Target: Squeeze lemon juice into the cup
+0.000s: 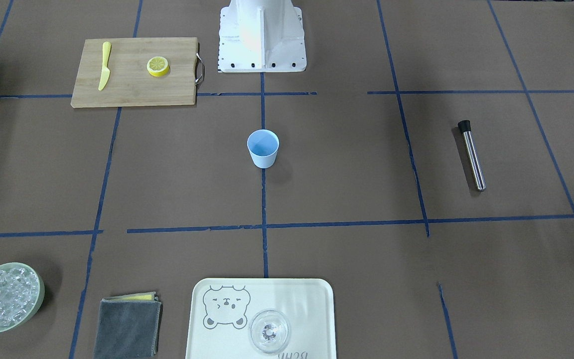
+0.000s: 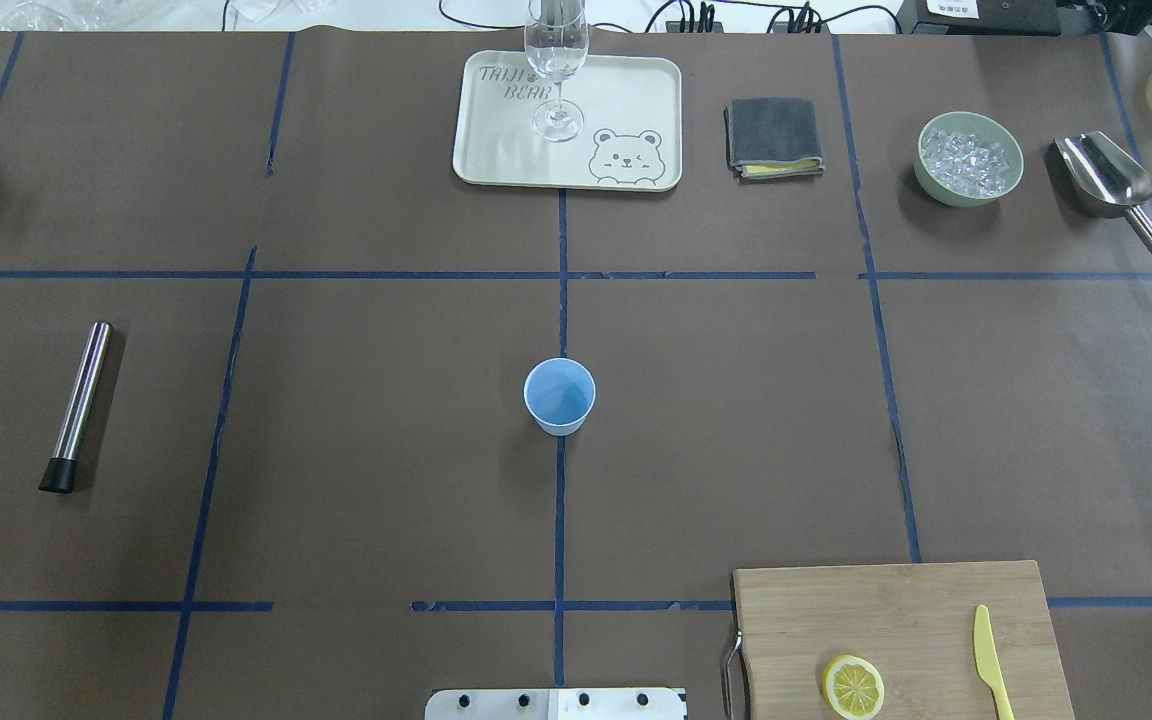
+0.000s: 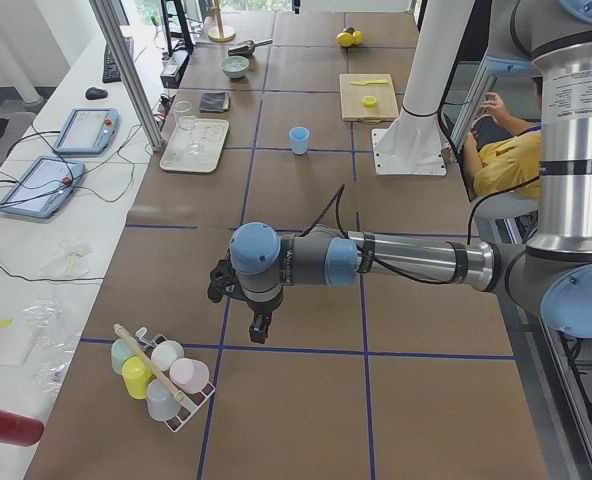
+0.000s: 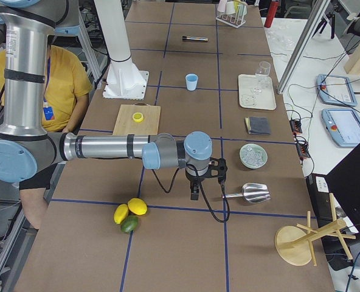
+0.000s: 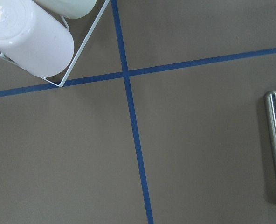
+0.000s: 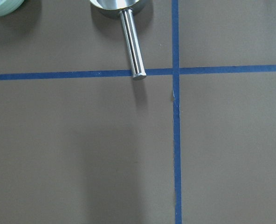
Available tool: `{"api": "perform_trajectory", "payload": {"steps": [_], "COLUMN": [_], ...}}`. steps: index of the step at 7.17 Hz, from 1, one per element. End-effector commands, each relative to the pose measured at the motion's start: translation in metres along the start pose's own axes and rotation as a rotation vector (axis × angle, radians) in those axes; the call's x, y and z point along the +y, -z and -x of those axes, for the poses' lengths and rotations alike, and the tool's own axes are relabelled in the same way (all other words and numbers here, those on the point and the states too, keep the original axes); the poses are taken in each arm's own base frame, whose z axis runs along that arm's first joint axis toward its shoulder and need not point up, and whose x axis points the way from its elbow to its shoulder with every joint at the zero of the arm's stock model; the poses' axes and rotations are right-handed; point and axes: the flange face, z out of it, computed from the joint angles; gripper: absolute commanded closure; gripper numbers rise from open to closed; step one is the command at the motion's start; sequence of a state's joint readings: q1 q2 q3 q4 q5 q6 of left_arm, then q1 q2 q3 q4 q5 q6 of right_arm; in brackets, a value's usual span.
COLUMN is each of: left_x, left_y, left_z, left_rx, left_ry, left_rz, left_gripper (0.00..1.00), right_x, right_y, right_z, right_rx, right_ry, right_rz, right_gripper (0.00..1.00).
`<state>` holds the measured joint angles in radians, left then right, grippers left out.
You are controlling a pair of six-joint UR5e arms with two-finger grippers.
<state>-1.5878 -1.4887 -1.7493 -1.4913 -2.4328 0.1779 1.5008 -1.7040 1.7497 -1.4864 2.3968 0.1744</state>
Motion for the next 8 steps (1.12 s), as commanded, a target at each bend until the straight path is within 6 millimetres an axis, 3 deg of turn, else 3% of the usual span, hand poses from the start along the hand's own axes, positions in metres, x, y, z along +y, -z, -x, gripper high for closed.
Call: {"api": "perform_trajectory", "payload": {"steps": [1,7,8], "left_x": [0.002,0.002,0.002], "left_y": [0.004,0.004,0.003], "left_z": [-0.003,-0.006,-0.006], "left_rx": [0.001,0.004,0.004], "left_ry": [-0.009,0.002,-0.002], "left_rz": [-0.013,-0.003,-0.005], "left_gripper": [0.0,0.0,0.0], "right_x": [0.0,0.004,0.003], "right_y": [-0.001,-0.007,0.004], "right_z": [-0.001,-0.009,0.004], "right_rx": [0.001,0.006,-0.001], "right_ry": [-0.003,-0.023,0.001], "right_rz": [0.001,0.015,-0.008], "right_gripper": [0.0,0.0,0.0]}}
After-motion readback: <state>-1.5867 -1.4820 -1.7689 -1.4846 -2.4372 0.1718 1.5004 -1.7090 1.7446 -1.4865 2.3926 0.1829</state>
